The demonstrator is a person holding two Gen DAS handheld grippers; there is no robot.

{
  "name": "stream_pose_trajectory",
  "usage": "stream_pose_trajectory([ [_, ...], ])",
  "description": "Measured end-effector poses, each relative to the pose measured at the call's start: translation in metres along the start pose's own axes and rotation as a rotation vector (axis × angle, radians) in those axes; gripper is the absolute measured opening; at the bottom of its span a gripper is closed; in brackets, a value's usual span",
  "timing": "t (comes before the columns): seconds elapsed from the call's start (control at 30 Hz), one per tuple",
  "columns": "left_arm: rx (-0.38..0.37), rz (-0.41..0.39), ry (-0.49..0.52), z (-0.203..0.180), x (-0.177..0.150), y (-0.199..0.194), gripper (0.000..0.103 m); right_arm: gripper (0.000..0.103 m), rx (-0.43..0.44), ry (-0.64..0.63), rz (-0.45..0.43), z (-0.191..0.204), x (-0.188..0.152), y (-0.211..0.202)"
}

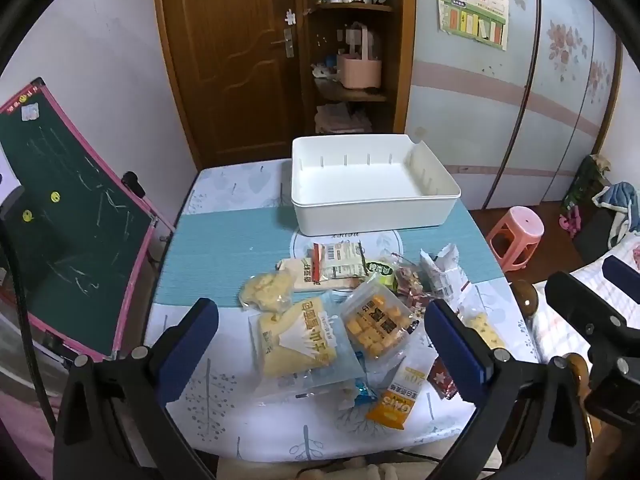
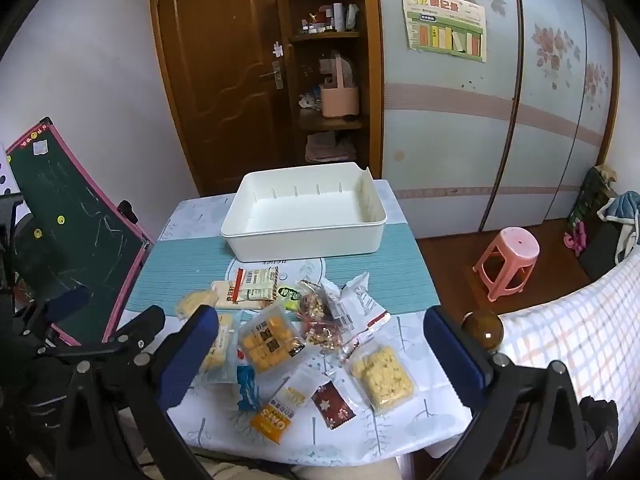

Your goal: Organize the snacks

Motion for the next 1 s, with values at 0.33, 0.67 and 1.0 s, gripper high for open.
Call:
stream_pose_trajectory([
  [0.33, -0.043, 0.041, -0.015, -0.006, -0.004, 0.017, 0.102, 0.103, 0.000, -0.015, 0.032, 0.010, 0.000, 0.011],
  [0.67, -0.066, 0.058, -0.053, 0.008, -0.009, 0.025, 0.102, 0.103, 0.015, -0.017, 0.058, 0.013, 0.002, 0.021],
  [1.0, -0.066, 0.081, -0.060, 0.013, -0.007, 0.030, 0.102, 0.103, 0.024, -0.010, 0.088, 0.016, -0.001, 0.031],
])
Point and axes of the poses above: each gripper's, at about its wrist camera, not at the fingertips, and y roughly the way its jaws point, z to its left, x to its top, the point moved 2 cm from there along y, roughly the way its jaws point, and after that the axes turned 11 degrees about -x, right-handed, at the moved point
